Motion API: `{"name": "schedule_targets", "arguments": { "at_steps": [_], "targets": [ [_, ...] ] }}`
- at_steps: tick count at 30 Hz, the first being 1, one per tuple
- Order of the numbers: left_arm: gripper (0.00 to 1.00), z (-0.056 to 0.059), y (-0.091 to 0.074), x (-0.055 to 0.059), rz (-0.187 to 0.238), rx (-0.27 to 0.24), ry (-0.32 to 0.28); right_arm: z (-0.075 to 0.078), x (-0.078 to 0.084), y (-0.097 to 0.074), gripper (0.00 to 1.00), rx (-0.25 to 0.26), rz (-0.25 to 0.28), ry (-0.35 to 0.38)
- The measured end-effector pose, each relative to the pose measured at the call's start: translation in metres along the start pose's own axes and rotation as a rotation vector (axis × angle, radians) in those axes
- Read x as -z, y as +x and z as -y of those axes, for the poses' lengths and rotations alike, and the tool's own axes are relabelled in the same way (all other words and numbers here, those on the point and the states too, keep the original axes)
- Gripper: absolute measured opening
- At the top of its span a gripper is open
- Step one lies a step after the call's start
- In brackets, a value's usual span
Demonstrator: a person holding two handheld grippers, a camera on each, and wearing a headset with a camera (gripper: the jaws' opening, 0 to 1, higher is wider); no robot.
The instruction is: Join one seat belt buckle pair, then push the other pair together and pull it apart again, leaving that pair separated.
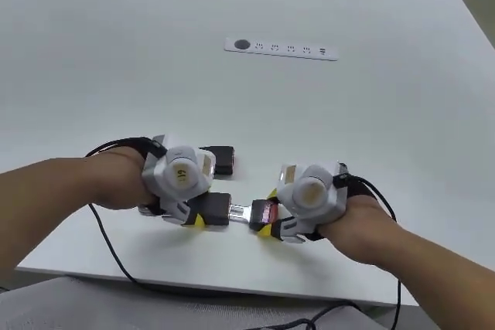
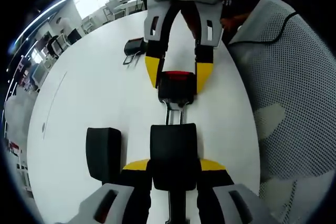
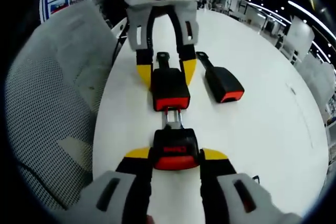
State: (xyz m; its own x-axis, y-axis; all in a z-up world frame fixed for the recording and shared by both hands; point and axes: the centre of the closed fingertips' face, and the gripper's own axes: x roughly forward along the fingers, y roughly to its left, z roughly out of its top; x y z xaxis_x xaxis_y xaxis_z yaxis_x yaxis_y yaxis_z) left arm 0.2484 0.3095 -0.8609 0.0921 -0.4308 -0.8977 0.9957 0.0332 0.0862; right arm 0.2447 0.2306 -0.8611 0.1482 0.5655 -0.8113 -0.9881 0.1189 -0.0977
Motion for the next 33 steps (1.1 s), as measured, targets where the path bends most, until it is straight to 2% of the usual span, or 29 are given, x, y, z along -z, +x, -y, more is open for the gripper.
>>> {"name": "schedule_targets", "arguments": {
  "at_steps": [9,14,30,33],
  "targets": [
    [0.34,0.000,0.000,0.000,-0.005,0.001,0.011,0.001,-0.005,0.005,0.35,-0.012,0.018,-0.001],
    [0.33,-0.001,-0.001,0.000,0.006,0.000,0.010,0.001,-0.006,0.005,0.34,-0.028,0.053,0.040],
    [0.32,0.000,0.000,-0.001,0.021,0.016,0.010,-0.001,-0.025,0.015,0.33,-0.032,0.075,0.008],
    [0.32,-0.001,-0.001,-0.001,0.028,0.012,-0.006,-0.002,-0.025,0.014,0.33,-0.032,0.078,0.011]
  ]
}}
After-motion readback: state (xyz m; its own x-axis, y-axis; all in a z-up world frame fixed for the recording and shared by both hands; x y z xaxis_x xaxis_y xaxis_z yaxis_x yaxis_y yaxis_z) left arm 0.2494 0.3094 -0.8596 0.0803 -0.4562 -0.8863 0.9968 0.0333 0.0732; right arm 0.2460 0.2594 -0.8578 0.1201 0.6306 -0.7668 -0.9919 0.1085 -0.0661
